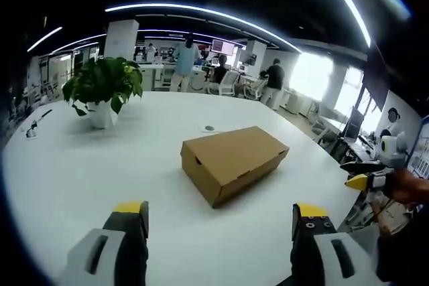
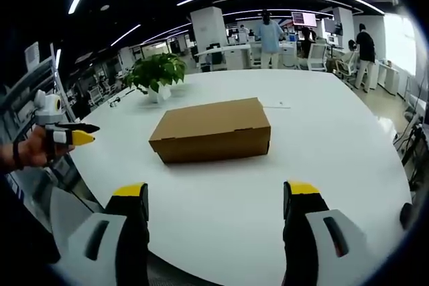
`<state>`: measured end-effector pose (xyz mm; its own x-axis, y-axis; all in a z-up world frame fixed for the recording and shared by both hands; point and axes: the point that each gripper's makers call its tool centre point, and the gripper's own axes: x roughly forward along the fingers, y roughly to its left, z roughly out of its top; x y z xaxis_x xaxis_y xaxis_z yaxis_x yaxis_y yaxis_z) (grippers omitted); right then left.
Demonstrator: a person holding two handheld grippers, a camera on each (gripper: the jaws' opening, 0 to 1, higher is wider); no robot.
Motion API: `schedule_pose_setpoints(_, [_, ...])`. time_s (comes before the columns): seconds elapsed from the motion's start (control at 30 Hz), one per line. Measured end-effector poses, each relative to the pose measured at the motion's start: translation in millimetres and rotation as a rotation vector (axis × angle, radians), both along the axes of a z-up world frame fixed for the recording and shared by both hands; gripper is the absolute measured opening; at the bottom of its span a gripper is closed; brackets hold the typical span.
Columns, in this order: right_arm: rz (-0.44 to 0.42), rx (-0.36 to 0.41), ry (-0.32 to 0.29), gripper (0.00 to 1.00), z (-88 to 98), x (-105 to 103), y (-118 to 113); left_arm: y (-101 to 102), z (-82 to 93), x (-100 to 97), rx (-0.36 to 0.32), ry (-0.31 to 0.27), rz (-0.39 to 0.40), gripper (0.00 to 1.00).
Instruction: Operate the shoe box by opening the lid, removing the specified soft item, and placing it in the target area until the item is outside and the box remains undamaged.
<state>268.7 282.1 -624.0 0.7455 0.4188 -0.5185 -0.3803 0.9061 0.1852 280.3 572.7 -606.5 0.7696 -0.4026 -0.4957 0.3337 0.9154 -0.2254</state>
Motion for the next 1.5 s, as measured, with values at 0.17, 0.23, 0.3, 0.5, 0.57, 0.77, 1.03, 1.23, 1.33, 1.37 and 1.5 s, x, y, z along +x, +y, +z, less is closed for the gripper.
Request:
schedule_pose_setpoints(0.17, [0.004, -0.001, 0.005, 0.78, -1.9, 0.0, 1.4, -1.7, -0.6, -0.4, 0.004, 0.001, -0.006, 0.90])
schedule_pose_setpoints(0.23, [0.005, 0.001, 0.005, 0.78, -1.6, -0.1, 2.2, -2.2, -0.7, -0.4, 0.001, 0.001, -0.006, 0.90])
schedule_pose_setpoints(0.3, [0.006, 0.002, 0.003, 0.78, -1.1, 0.0, 2.6, -2.5, -0.4, -0.4, -0.002, -0.001, -0.004, 0.90])
schedule_pose_setpoints(0.5, [0.005, 0.006, 0.006, 0.78, -2.8, 0.9, 3.2, -5.2, -2.3, 0.7, -0.001, 0.002, -0.010, 0.90])
schedule_pose_setpoints(0.57, [0.005, 0.007, 0.009, 0.77, -4.7, 2.8, 3.8, -5.9, -2.7, 1.9, -0.001, 0.001, -0.012, 0.90])
schedule_pose_setpoints(0.77, [0.009, 0.012, 0.005, 0.77, -5.4, 12.3, 5.9, -9.4, -7.1, 3.4, 0.000, 0.008, -0.016, 0.90])
schedule_pose_setpoints(1.03, [0.048, 0.008, 0.005, 0.76, -9.2, 30.0, 14.5, -17.1, -13.2, 20.7, -0.021, 0.003, -0.015, 0.89])
schedule_pose_setpoints(1.23, [0.074, 0.000, -0.004, 0.76, -10.6, 50.8, 21.1, -29.0, -11.4, 43.7, -0.051, -0.017, -0.014, 0.89])
schedule_pose_setpoints(1.33, [0.083, 0.000, -0.005, 0.76, -12.8, 61.6, 22.2, -35.6, -12.5, 53.2, -0.061, -0.022, -0.022, 0.89])
schedule_pose_setpoints(1.37, [0.086, 0.001, -0.005, 0.76, -13.4, 64.5, 22.7, -37.0, -13.0, 55.2, -0.063, -0.022, -0.023, 0.89])
schedule_pose_setpoints(1.5, [0.104, -0.005, -0.002, 0.76, -17.9, 78.5, 25.2, -43.9, -17.5, 65.0, -0.072, -0.019, -0.033, 0.88])
